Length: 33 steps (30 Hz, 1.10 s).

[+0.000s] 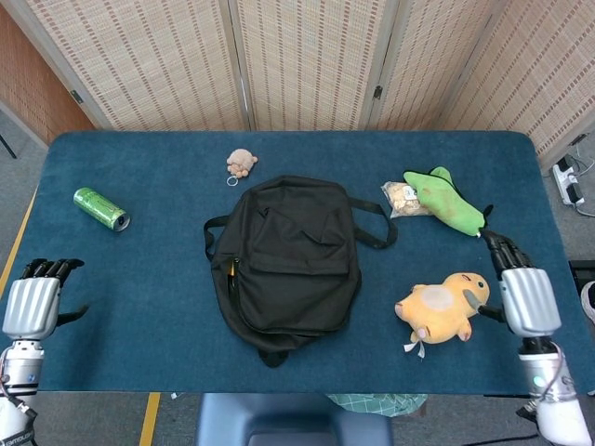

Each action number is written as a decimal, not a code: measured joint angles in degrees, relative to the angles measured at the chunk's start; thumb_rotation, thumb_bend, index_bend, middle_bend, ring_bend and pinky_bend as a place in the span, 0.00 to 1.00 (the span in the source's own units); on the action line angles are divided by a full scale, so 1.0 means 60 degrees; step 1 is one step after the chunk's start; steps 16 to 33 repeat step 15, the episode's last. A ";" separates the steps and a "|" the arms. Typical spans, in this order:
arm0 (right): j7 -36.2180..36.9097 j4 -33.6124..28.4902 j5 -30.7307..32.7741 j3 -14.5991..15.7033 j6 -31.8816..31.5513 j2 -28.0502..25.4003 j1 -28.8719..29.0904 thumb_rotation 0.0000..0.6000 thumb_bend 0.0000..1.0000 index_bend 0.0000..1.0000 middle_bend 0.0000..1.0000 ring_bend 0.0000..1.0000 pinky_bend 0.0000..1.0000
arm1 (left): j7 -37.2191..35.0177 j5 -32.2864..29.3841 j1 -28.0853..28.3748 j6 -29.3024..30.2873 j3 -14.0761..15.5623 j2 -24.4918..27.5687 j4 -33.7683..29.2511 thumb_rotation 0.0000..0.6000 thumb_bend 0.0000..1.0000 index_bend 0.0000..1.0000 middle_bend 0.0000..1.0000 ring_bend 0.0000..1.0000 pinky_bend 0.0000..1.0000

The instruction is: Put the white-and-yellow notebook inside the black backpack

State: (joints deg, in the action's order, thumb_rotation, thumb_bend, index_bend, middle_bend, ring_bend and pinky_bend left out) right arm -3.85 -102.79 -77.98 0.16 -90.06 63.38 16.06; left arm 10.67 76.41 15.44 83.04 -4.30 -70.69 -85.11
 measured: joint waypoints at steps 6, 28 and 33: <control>0.1158 0.0895 -0.0255 0.0380 -0.0372 -0.0067 -0.0975 1.00 0.27 0.00 0.05 0.04 0.13 | 0.0110 0.0338 -0.0460 0.0360 0.0310 0.0168 -0.0392 1.00 0.14 0.31 0.36 0.31 0.22; 0.2115 0.1736 -0.0720 0.0600 -0.0277 -0.0034 -0.1604 0.97 0.27 0.00 0.05 0.04 0.08 | 0.0367 0.0891 -0.1022 0.1076 0.0514 0.0286 -0.0889 1.00 0.14 0.31 0.36 0.31 0.21; 0.2115 0.1736 -0.0720 0.0600 -0.0277 -0.0034 -0.1604 0.97 0.27 0.00 0.05 0.04 0.08 | 0.0367 0.0891 -0.1022 0.1076 0.0514 0.0286 -0.0889 1.00 0.14 0.31 0.36 0.31 0.21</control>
